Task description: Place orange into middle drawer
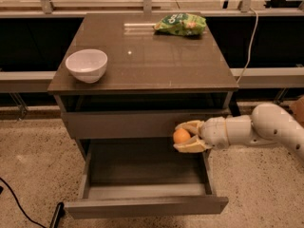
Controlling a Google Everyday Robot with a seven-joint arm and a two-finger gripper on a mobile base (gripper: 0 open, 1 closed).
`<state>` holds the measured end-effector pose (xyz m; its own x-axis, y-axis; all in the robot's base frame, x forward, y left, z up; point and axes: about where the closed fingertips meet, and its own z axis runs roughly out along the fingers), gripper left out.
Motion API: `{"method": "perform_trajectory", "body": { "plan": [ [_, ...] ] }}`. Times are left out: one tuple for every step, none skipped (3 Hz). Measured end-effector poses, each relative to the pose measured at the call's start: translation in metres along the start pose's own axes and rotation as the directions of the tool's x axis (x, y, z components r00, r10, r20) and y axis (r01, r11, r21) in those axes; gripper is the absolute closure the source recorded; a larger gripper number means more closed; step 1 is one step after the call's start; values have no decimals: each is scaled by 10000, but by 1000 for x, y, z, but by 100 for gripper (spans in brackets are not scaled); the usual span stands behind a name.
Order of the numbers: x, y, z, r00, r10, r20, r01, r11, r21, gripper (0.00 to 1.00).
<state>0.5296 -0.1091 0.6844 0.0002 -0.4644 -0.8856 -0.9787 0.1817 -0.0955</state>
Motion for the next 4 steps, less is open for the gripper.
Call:
{"method": "perform_trajectory", "body": {
  "plan": [
    [56, 6, 16, 9991, 135, -408, -143, 9997, -197, 100],
    [56, 6, 16, 9991, 135, -408, -143, 9997, -197, 100],
    [74, 8, 28, 9998, 112, -173, -112, 9999, 13, 100],
    [109, 11, 44, 9999, -34, -110, 37, 9995, 324, 100]
  ]
}}
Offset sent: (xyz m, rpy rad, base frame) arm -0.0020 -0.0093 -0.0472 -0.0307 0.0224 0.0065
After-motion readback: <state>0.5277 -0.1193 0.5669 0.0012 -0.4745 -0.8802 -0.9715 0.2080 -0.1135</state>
